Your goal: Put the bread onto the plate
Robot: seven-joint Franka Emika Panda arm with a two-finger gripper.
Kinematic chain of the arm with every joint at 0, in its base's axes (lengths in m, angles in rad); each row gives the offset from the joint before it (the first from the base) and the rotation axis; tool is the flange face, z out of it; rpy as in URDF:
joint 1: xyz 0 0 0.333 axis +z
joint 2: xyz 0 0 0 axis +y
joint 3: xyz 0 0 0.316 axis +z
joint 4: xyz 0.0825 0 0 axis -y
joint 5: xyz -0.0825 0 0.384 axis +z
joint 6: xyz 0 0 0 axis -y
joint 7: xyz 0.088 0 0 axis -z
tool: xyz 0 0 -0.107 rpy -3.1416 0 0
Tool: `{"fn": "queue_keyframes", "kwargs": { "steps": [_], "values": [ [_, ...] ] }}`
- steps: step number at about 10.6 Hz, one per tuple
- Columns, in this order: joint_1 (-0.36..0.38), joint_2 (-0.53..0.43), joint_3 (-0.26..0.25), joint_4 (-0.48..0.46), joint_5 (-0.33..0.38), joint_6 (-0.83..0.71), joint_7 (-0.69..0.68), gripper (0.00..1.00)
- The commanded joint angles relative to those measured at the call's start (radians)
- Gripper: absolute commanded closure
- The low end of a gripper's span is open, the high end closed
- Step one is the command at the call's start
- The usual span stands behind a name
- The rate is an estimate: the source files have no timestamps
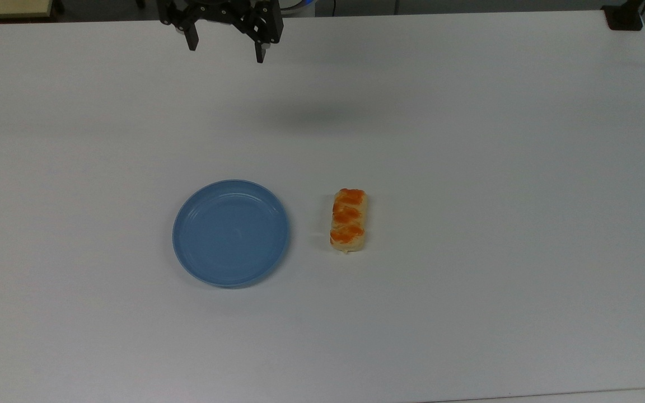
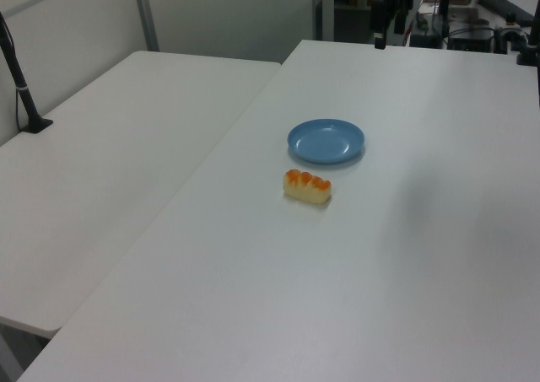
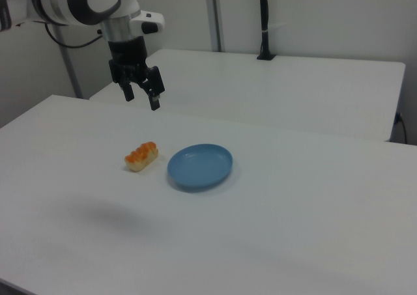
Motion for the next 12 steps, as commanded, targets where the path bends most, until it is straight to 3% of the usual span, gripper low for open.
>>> {"fn": "queue_keyframes", "kwargs": {
  "steps": [1, 12],
  "values": [
    [-0.003, -0.031, -0.002, -0.023, 0.004, -0.022, -0.005, 0.00],
    [-0.003, -0.031, -0.003, -0.021, 0.004, -0.019, -0.017, 0.00]
  ]
}}
